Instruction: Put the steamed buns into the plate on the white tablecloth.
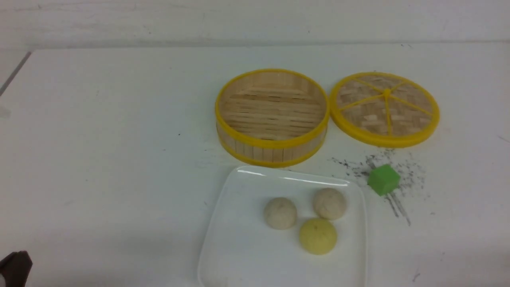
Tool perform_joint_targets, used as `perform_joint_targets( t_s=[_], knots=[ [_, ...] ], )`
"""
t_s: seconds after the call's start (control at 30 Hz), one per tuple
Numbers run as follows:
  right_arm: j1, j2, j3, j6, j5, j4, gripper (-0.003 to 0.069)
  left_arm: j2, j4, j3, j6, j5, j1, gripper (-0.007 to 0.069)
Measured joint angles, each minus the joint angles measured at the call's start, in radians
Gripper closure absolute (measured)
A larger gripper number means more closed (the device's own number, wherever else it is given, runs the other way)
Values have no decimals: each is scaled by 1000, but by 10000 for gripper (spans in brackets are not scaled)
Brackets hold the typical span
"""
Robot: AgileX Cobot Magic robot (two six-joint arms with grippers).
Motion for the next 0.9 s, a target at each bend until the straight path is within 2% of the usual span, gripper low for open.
perform_joint_targets(
  t_s=[0.2,0.4,0.9],
  knots=[
    [0,0,0,0,1,0,564,-63,26,67,-40,7,15,561],
    [0,0,0,0,1,0,557,-98,82,69,-104,98,-4,553],
    [0,0,0,0,1,0,536,-98,82,68,-107,109,38,540]
  ],
)
